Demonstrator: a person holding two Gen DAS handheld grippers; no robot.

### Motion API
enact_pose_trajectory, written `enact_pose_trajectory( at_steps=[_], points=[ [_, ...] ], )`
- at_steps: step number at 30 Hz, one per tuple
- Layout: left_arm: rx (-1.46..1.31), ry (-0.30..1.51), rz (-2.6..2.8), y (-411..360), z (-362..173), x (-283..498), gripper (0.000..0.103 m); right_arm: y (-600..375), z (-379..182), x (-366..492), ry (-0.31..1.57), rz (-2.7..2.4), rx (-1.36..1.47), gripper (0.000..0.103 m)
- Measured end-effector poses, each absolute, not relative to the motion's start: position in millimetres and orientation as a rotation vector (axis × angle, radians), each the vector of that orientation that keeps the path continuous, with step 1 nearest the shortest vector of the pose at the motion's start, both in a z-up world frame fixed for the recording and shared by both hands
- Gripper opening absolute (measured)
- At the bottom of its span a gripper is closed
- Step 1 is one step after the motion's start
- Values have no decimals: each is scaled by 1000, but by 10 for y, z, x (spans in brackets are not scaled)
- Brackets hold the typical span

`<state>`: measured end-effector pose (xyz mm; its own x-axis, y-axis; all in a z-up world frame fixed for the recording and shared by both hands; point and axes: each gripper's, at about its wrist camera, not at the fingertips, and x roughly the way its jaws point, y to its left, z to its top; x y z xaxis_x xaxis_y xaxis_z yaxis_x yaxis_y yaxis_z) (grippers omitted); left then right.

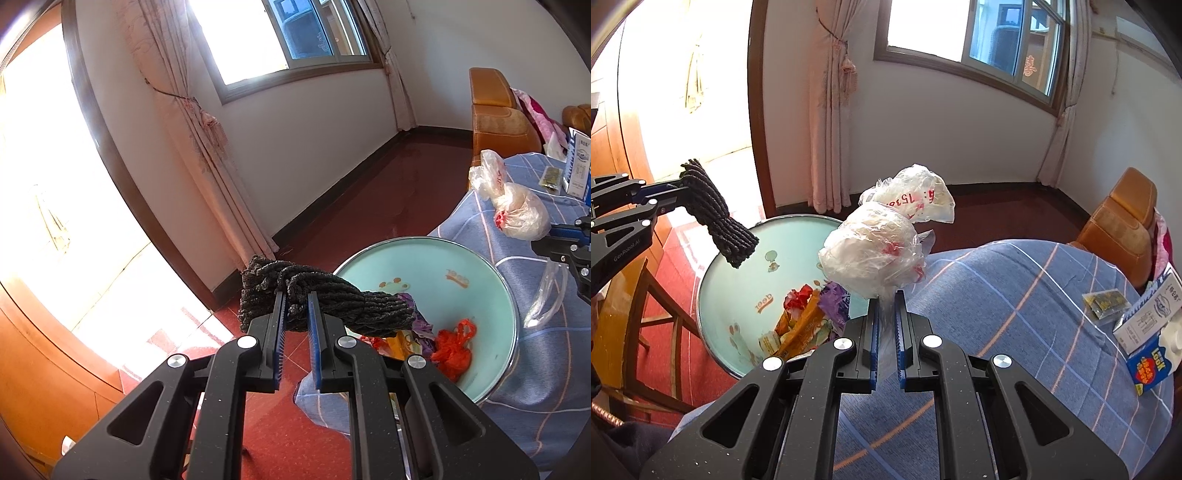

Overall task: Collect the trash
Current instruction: 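Hold scrubber over bucket with left tool while right tool holds white bag, then open both tools to drop the scrubber and white bag into the bucket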

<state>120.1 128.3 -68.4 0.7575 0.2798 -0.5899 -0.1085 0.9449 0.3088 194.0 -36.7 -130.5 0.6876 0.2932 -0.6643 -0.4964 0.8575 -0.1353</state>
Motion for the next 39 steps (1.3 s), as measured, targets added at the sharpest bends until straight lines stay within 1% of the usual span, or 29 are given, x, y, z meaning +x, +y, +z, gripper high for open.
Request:
enact_pose_trajectory(
  at_steps=[34,37,38,39],
  points=[
    [236,687,206,1385,-694,1225,12,-63,-1303,2052,684,493,-366,8],
    [233,689,192,1375,-703,1229,14,-39,-1296,2067,676,500,-367,9],
    [232,688,191,1372,-703,1228,18,-37,-1291,2068,673,501,-363,12],
    [231,687,191,1374,-703,1229,20,-42,-1282,2068,664,499,-356,21]
  ],
)
